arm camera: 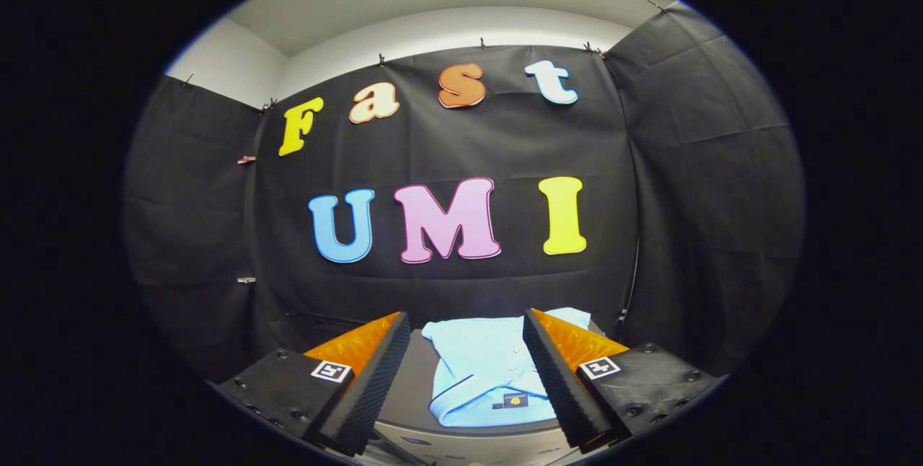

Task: Put the clothes into the washing machine and then close the washing machine lid.

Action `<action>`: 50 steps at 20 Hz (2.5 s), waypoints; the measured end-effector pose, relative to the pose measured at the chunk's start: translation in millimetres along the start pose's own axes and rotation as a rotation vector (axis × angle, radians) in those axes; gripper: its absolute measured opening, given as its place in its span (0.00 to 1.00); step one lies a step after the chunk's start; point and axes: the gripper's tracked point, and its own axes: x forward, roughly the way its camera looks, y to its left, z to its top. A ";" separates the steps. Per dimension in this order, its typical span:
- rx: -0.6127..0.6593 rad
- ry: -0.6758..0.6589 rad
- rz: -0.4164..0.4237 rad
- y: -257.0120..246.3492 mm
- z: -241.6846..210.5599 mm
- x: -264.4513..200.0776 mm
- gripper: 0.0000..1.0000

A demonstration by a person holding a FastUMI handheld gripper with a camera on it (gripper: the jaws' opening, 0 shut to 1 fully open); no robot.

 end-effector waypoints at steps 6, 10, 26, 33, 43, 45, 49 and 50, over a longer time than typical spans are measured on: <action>-0.024 0.087 -0.032 -21.2 -25.0 62.3 0.98; -0.031 0.197 -0.030 -31.1 -55.4 101.9 0.98; -0.055 0.505 -0.110 -67.9 -137.2 182.3 0.99; -0.031 0.657 -0.128 -76.3 -166.8 191.3 0.99; -0.048 0.740 -0.122 -82.2 -179.0 192.2 0.62; 0.019 0.740 -0.100 -80.5 -177.5 188.6 0.19; 0.056 0.713 -0.083 -84.6 -175.1 181.4 0.05; 0.067 0.706 -0.079 -82.3 -174.5 181.9 0.05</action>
